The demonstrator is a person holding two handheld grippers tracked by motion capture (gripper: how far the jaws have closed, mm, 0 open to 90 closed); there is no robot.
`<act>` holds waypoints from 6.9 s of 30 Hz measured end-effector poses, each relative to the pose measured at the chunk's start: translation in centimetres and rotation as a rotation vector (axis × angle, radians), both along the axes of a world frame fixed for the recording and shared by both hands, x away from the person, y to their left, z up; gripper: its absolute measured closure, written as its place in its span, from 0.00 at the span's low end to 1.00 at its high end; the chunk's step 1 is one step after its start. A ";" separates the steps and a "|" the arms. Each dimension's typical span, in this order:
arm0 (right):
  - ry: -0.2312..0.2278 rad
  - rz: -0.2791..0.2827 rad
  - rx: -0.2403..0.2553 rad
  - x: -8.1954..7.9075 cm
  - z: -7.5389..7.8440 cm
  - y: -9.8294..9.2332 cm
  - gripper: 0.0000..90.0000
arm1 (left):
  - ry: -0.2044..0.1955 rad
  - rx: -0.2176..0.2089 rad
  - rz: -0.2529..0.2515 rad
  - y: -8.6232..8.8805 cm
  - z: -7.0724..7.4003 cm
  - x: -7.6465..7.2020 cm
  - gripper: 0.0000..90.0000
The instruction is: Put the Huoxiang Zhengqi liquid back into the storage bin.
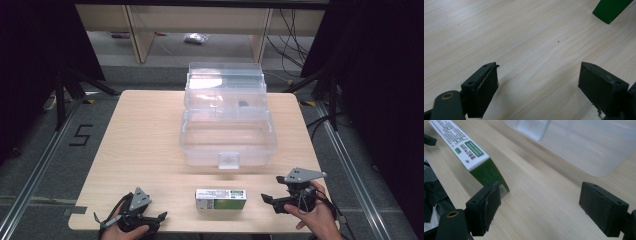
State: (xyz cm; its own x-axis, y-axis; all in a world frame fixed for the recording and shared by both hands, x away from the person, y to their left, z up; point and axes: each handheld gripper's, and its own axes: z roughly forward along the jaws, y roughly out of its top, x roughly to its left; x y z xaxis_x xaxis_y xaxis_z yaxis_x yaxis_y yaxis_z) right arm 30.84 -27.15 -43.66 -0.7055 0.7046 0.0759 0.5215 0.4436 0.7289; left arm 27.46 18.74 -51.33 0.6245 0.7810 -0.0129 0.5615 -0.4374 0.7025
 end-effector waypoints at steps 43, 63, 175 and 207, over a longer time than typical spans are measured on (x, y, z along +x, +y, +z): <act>-0.008 0.461 -0.338 1.1 4.2 12.4 0.26 | 0.003 -0.015 0.012 0.1 0.0 0.0 0.17; 0.071 0.548 -0.452 2.1 2.6 15.1 0.31 | -0.002 -0.008 0.017 0.2 0.0 0.1 0.17; 0.162 0.522 -0.613 9.2 12.6 9.1 0.72 | 0.009 -0.001 0.009 0.3 0.2 0.0 0.17; 0.155 0.502 -0.626 17.8 13.5 8.6 0.72 | 0.006 -0.012 0.007 0.4 0.0 0.0 0.17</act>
